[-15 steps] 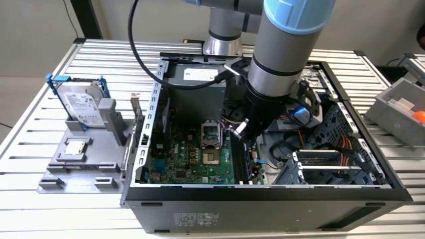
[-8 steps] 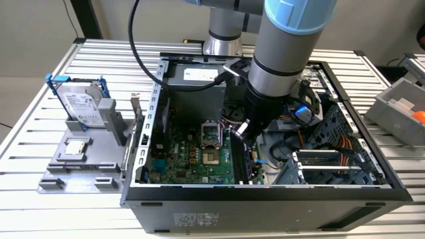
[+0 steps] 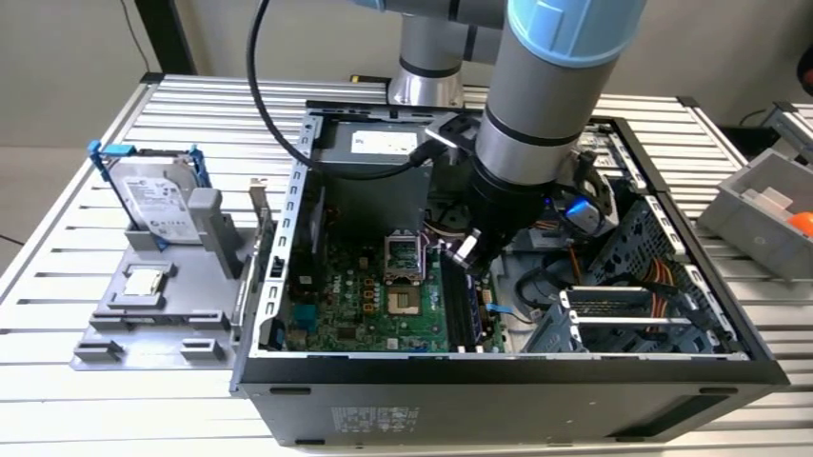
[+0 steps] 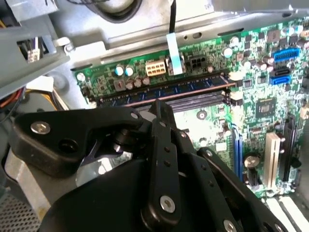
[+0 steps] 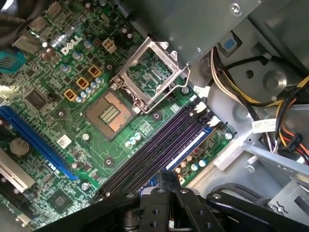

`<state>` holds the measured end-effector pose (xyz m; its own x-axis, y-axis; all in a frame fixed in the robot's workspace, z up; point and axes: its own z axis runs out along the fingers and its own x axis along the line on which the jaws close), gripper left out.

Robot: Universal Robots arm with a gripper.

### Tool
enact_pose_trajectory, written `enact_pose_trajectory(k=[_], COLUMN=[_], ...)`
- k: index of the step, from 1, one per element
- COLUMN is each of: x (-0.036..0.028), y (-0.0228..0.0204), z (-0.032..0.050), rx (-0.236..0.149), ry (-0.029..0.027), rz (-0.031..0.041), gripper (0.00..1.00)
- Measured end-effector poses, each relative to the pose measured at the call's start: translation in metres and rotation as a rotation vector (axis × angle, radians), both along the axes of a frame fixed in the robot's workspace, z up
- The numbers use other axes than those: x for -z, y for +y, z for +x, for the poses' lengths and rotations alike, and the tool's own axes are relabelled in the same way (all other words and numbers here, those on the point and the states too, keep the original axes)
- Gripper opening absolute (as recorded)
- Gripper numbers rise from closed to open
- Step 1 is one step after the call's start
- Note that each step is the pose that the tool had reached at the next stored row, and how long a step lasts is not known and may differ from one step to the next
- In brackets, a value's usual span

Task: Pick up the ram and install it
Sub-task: 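Press down the ram until it locks into place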

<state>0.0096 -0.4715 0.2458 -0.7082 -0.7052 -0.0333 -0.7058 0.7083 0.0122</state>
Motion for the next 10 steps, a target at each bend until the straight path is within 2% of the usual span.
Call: enact_pose_trajectory(k=[10], x=[0.0000], y=[0.0000], z=[0.0005], rx=[-0.066], ry=[0.0000], rz=[0.0000], gripper=[0.00])
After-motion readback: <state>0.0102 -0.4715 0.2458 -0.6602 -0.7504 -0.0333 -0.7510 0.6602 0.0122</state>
